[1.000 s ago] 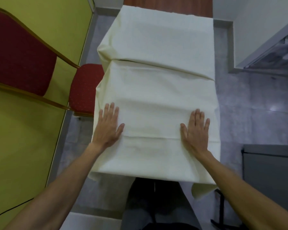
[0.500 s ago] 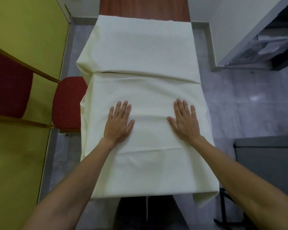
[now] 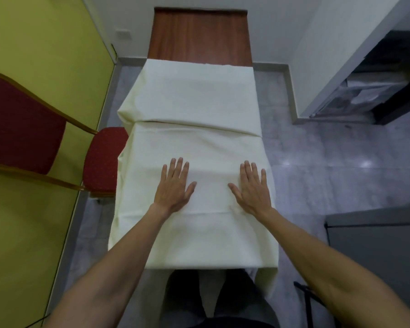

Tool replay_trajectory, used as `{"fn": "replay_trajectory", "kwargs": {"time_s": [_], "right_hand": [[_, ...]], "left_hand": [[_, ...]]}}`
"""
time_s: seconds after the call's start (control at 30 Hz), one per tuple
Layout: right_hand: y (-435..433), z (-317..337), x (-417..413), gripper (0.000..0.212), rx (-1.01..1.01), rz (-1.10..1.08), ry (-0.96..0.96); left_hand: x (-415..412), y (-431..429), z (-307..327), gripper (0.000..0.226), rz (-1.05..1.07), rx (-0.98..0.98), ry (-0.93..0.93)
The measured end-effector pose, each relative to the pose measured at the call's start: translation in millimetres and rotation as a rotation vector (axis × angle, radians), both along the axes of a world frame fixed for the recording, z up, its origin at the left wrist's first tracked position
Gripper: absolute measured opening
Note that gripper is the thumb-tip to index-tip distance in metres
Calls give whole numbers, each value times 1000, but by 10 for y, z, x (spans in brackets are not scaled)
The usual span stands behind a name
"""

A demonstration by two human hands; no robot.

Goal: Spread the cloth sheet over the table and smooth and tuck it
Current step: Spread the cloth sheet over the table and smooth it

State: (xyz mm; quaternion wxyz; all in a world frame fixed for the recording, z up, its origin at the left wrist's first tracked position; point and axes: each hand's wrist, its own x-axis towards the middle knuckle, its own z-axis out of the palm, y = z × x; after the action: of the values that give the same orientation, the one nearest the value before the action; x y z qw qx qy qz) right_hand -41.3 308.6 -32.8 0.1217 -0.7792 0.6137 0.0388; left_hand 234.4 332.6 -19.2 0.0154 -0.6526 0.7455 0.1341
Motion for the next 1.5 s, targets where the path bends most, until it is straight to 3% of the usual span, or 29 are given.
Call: {"fn": "replay_trajectory", "kwargs": {"time_s": [0.2,0.57,0.77,0.97,1.1,1.3,1.4,1.5], "right_hand": [[-19,113,-503,83,-25,141,-23],[-141,183,-1357,79,56,659,-67],[7,-131,-1312,77,86,968,-42],[286,-315,-1254,61,69,1223,-23],[-61,-440,-1250,63,53,1309,-124],[-1236,-418,-1212,70,17,1444,-54],[-1832,-382,-1120,70,3,1526,-20],[-2301,-375,-1034,77,1,1580,30]], "left_hand": [[-401,434,69,78,151,3,-68],[-1993,1155,45,76,670,-1,-16],[-2653,1375,-115,76,940,-52,76],[-3220,1483,-399,65,1054,-38,110],[-3229,1461,-504,61,1086,-75,81],[-3231,1461,-578,64,1111,-128,97],[-3255,1432,-637,64,1118,-87,17],[-3364,1243,-609,67,1245,-69,10]]}}
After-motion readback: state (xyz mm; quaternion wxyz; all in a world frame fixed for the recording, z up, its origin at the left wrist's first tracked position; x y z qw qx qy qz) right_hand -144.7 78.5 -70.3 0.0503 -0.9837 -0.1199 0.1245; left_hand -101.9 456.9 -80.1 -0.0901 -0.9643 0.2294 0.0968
